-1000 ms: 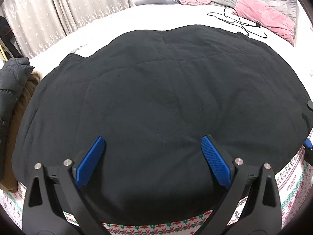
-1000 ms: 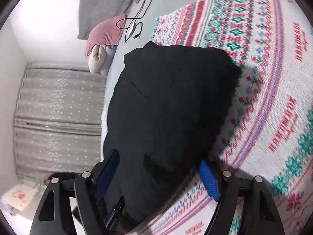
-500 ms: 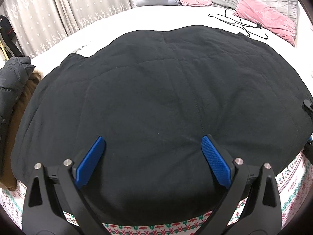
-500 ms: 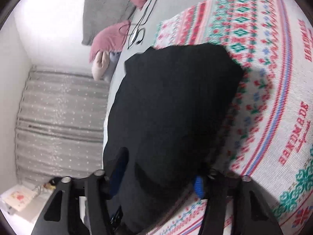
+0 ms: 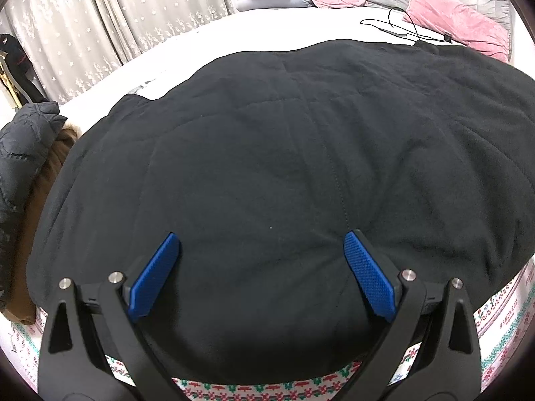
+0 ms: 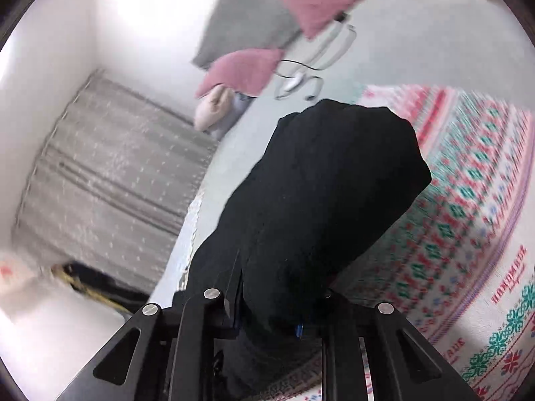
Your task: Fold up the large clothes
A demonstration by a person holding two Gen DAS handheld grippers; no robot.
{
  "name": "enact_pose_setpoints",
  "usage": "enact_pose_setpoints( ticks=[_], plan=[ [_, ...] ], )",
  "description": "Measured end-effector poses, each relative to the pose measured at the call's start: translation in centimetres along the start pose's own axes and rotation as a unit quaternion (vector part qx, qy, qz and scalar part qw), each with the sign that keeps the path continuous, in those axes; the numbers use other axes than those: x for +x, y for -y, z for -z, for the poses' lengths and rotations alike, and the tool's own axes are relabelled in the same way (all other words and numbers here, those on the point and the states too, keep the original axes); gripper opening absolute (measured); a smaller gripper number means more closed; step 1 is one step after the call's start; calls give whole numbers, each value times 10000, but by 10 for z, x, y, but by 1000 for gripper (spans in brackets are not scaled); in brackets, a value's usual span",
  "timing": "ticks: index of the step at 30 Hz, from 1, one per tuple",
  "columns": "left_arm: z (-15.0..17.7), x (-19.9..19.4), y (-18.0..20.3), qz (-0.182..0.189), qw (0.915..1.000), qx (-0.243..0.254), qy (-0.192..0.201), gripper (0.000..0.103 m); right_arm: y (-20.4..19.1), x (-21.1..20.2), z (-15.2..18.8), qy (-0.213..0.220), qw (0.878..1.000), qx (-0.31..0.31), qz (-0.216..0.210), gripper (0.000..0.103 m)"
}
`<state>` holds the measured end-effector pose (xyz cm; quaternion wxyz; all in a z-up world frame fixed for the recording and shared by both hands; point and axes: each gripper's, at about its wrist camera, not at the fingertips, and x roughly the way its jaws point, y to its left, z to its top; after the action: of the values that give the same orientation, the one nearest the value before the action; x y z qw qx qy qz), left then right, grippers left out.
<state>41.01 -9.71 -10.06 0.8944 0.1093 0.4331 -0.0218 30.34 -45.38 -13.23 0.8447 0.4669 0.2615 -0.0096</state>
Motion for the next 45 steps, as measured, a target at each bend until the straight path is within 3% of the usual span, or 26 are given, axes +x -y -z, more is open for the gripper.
enact_pose_setpoints(
  ticks=[3,8,12,15,20,23,27,31,35,38,41,45],
  plan=[
    [-3,-7,-16,325,9991,-179,-188,100,6,4,-3,-49,9999,99,45,21],
    [13,-39,-62,254,9981,-529,-199,100,30,-2,0,-108,9983,574,78,20],
    [40,-60,-106,12,9980,-635,-32,100,-1,-11,4,81,9998,-89,175,20],
    [60,-51,-137,-2,9962,-850,-173,100,-15,-13,9,102,9990,-371,240,20],
    [91,-9,-189,133,9847,-1596,-684,100,-5,-8,9,2,9994,-78,336,20],
    [96,-9,-199,234,9812,-1781,-706,100,-2,-9,8,-29,9994,5,331,20],
    [85,-35,-188,-142,9903,-1264,-558,99,-8,-10,8,-8,9992,-109,380,20],
    [81,-75,-190,-113,9918,-1181,-483,99,-8,-10,8,-17,9990,-149,415,20],
    [98,-122,-201,65,9923,-1166,-421,99,-9,-9,8,-7,9987,-178,471,20],
    [115,-146,-216,-119,9923,-1183,-335,99,-11,-8,11,27,9974,-326,639,20],
    [136,-150,-231,-59,9898,-1397,-280,99,-8,-6,13,19,9962,-372,789,20],
    [148,-137,-251,-28,9844,-1682,-521,99,-1,-5,13,-16,9959,-336,838,20]
  ],
)
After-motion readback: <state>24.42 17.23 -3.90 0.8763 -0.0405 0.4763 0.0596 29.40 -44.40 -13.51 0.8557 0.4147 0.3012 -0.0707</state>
